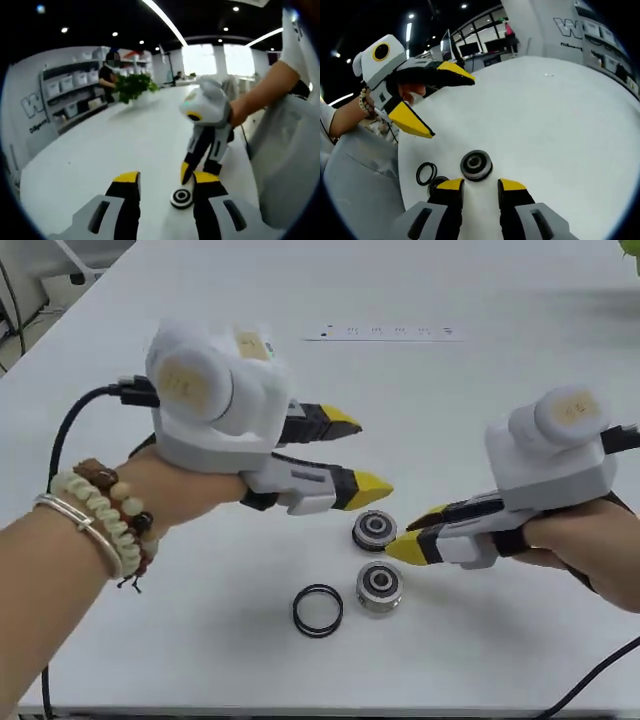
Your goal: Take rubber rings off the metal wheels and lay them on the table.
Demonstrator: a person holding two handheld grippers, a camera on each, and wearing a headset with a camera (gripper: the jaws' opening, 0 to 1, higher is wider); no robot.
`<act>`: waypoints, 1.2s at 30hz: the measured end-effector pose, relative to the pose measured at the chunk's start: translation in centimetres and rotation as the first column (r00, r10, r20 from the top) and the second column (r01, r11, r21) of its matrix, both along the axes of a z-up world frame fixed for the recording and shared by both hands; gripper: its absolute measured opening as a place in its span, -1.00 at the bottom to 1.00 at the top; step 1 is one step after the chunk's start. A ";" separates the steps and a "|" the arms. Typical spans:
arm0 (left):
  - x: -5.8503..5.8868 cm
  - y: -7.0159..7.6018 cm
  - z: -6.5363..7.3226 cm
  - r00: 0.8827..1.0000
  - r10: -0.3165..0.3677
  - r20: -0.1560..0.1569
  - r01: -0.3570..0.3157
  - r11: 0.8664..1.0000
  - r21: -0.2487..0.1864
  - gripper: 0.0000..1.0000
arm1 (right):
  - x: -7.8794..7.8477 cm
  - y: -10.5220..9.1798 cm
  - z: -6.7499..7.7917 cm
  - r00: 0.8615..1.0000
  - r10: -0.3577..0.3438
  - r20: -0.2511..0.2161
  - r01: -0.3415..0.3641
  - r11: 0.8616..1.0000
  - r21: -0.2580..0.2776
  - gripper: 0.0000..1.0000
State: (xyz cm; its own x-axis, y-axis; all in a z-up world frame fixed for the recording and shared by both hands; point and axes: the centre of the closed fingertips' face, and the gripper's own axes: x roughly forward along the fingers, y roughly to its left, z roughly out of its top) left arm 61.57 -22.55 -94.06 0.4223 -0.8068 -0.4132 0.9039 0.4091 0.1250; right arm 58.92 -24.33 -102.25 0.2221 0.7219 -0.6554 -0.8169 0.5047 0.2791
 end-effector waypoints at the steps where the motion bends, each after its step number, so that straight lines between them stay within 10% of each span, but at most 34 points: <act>1: -0.2 -0.1 -0.6 1.000 -0.009 0.002 0.009 1.000 0.018 -0.24 | 0.1 0.1 0.1 1.000 0.001 0.013 -0.001 1.000 0.004 -0.48; 21: -1.3 -0.7 -6.3 0.997 -0.006 -0.075 0.017 0.988 0.154 -0.63 | 0.4 1.0 0.0 0.995 0.054 0.084 -0.054 0.999 0.002 -0.49; 36: -1.2 -1.2 -6.4 0.993 0.022 -0.119 -0.011 0.996 0.093 -0.72 | 0.6 0.7 -0.4 0.988 0.089 0.129 -0.084 0.996 -0.040 -0.61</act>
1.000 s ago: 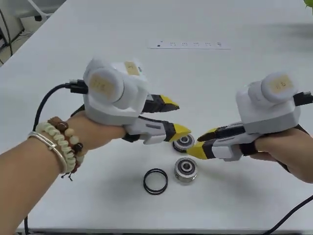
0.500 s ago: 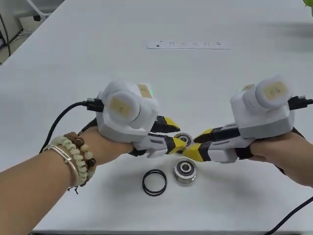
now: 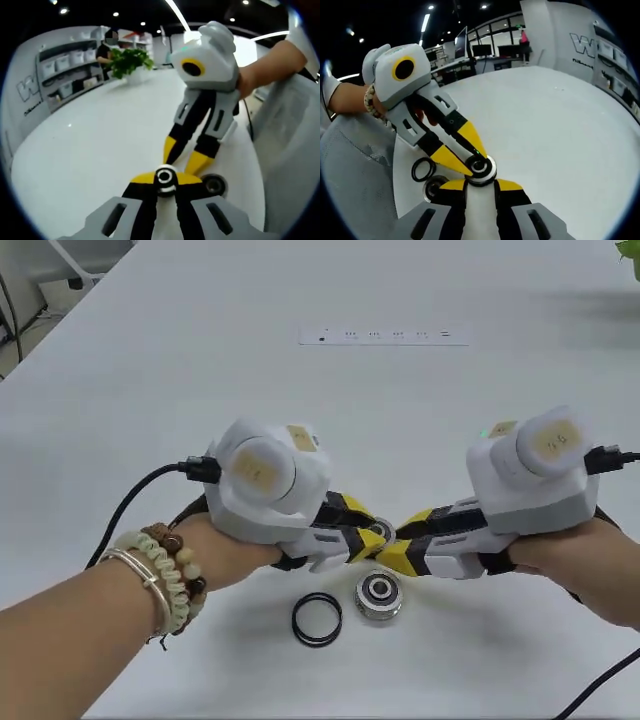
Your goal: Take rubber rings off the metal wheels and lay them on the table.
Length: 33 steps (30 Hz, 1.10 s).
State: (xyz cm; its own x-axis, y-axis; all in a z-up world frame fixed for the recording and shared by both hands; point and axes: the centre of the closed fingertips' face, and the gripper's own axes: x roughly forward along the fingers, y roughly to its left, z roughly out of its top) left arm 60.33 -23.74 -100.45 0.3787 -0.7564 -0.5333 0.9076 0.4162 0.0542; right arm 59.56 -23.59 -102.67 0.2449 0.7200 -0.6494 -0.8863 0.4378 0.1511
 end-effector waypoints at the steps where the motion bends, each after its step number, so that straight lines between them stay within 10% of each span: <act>1: 0.0 0.0 0.0 1.000 0.005 -0.001 -0.005 1.000 -0.005 -0.73 | 0.0 0.0 0.0 1.000 0.001 0.002 -0.001 1.000 0.000 -0.62; 20: 0.1 0.1 -0.1 1.000 0.017 0.012 -0.017 1.000 -0.021 -0.73 | 0.2 -0.6 0.1 0.997 0.042 0.063 -0.037 0.997 -0.070 -0.98; 33: 0.1 0.2 -0.1 1.000 0.020 0.017 -0.020 1.000 -0.017 -0.74 | 0.5 -0.8 -0.2 0.997 -0.066 -0.046 0.064 0.997 -0.049 -1.00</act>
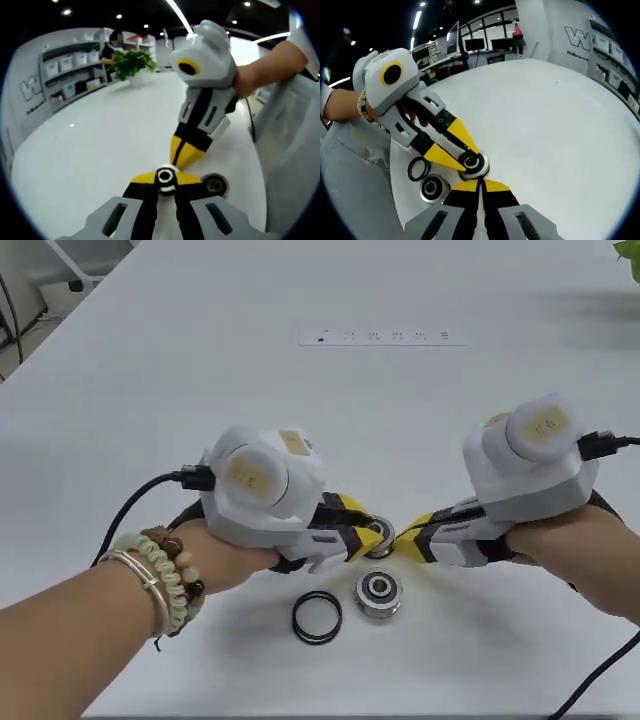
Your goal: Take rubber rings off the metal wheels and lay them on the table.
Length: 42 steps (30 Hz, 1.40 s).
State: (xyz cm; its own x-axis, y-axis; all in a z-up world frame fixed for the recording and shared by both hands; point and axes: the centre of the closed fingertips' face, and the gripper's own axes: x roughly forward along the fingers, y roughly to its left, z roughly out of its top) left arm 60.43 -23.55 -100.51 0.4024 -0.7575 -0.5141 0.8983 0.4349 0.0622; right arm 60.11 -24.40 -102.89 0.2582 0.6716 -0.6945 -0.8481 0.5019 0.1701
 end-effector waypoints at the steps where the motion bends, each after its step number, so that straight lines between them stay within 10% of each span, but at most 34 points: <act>1: 0.0 0.0 0.0 1.000 -0.001 0.000 0.001 1.000 0.000 -0.74 | -0.1 0.0 0.0 1.000 -0.004 -0.003 0.004 1.000 0.003 -1.00; 11: -0.1 0.0 0.0 1.000 -0.007 -0.001 0.007 1.000 0.001 -0.74 | 0.0 -0.5 0.2 0.979 -0.143 -0.149 0.156 0.984 0.086 -1.00; 22: -0.2 0.0 0.0 1.000 -0.006 -0.008 0.006 1.000 -0.005 -0.74 | -0.1 -0.5 0.6 0.960 -0.182 -0.211 0.211 0.970 0.124 -1.00; 26: -0.2 0.0 0.0 1.000 -0.004 -0.009 0.004 1.000 -0.007 -0.74 | 0.2 -0.2 2.0 0.942 -0.209 -0.265 0.268 0.940 0.212 -1.00; 42: -0.2 0.1 0.0 1.000 0.010 -0.016 -0.011 0.999 -0.049 -0.74 | 0.1 0.0 1.8 0.935 -0.214 -0.283 0.275 0.941 0.197 -1.00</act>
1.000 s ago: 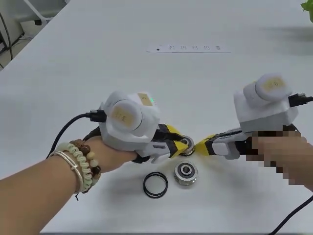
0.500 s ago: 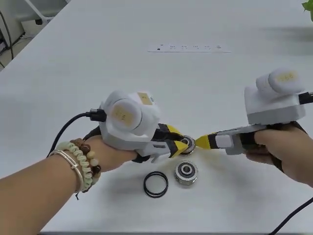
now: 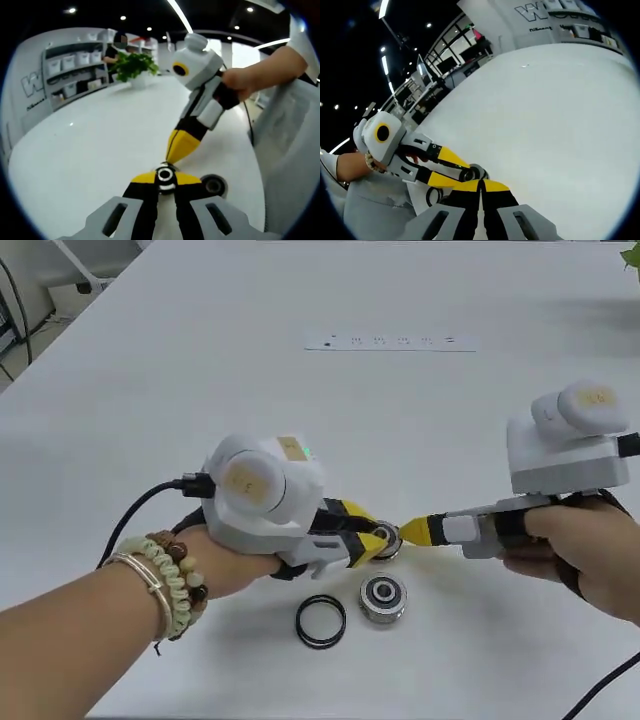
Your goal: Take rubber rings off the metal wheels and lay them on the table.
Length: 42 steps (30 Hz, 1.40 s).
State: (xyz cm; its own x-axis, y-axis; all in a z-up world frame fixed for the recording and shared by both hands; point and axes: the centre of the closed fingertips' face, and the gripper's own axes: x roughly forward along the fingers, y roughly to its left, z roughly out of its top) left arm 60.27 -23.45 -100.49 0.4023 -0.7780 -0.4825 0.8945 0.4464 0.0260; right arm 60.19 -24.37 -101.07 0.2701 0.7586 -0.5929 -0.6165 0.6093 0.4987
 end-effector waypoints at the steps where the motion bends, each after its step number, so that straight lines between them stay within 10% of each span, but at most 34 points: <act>1: 0.0 0.0 0.0 1.000 0.000 0.000 0.000 1.000 -0.001 -0.74 | 0.0 0.0 0.0 1.000 -0.002 -0.002 0.002 1.000 0.001 -1.00; 42: 0.1 0.1 0.1 1.000 0.017 0.008 -0.017 1.000 -0.015 -0.75 | -0.1 0.8 0.9 0.998 0.047 0.048 -0.046 0.999 -0.027 -1.00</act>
